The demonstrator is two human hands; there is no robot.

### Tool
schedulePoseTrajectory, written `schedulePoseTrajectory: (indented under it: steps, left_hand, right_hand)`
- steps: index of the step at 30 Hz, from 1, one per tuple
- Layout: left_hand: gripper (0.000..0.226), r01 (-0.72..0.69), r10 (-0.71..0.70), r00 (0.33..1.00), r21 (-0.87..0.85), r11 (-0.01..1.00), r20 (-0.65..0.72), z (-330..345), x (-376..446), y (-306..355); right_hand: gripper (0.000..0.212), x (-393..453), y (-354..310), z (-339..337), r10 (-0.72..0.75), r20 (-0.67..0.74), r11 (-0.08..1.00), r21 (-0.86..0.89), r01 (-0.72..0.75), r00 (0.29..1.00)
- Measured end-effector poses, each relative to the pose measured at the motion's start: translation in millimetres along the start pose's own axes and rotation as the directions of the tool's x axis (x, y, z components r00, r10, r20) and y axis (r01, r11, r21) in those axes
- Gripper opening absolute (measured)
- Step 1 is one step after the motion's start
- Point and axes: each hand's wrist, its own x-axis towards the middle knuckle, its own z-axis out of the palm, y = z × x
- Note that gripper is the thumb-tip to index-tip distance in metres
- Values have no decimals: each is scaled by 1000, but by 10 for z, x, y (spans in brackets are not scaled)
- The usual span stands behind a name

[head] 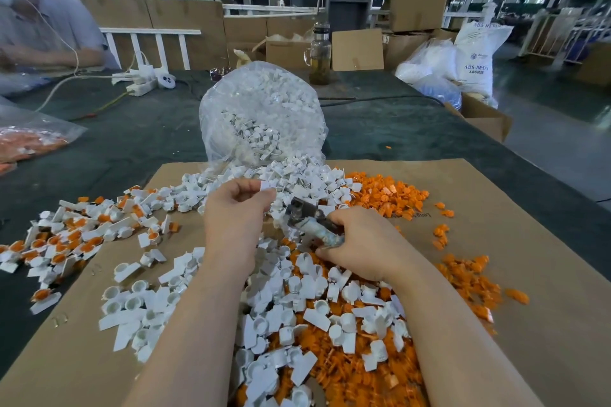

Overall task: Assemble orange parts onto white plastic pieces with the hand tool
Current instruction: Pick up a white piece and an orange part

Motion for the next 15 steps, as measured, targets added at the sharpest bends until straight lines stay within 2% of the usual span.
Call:
schedulePoseTrajectory:
  steps: [15]
  left_hand:
    - [15, -1, 1, 1000, -10, 1000, 16, 8, -17, 5]
  right_hand:
    - [28, 51, 29, 61, 60, 7, 997, -55, -59, 998]
